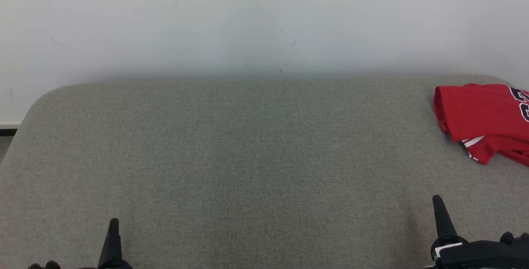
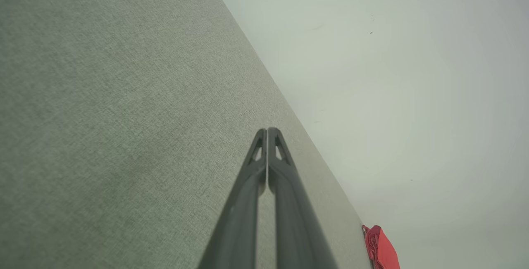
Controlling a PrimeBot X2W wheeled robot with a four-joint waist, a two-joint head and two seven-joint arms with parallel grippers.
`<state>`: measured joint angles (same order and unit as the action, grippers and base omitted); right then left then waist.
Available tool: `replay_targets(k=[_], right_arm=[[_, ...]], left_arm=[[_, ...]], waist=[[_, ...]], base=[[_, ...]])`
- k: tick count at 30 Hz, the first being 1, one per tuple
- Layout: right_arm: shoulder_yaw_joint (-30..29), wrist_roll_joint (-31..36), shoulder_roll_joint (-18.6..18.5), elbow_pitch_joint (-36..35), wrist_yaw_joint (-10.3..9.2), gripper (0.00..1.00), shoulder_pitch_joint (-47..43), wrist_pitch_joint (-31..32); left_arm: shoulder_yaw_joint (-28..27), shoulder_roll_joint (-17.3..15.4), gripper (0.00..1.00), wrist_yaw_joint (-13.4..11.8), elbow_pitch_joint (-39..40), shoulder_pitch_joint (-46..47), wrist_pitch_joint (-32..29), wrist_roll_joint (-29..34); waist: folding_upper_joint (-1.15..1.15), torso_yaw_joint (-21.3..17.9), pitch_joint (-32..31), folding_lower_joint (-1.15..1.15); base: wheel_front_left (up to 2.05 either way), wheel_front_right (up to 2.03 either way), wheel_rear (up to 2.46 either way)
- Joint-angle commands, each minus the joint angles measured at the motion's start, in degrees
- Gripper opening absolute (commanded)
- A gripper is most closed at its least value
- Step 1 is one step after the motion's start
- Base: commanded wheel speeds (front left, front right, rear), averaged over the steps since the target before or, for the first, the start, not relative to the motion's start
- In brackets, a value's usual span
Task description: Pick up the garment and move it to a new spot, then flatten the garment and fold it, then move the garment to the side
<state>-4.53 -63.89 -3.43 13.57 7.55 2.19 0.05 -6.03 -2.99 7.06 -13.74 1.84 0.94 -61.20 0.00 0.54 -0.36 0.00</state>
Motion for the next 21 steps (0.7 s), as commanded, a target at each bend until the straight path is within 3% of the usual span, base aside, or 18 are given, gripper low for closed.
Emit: replay_targets(k=[1,21], right_arm=[[-0.3,-1.3,0.0,-0.4,-0.06,0.00,1.1,0.4],[-1.0,-11.8,0.2,-0.1,-0.08,0.00,2.3,2.8]], left_arm=[[-0.2,-0.1,0.00,0.2,0.3,1.4,-0.3,-1.8],[-0.3,0.0,0.00,0.3,0.1,2.6,-3.1,-13.1]], waist=[[0.00,0.0,0.0,0.00],[0.00,-0.2,0.2,0.00]], base=[[0.00,0.00,0.00],[0.00,0.00,0.00]])
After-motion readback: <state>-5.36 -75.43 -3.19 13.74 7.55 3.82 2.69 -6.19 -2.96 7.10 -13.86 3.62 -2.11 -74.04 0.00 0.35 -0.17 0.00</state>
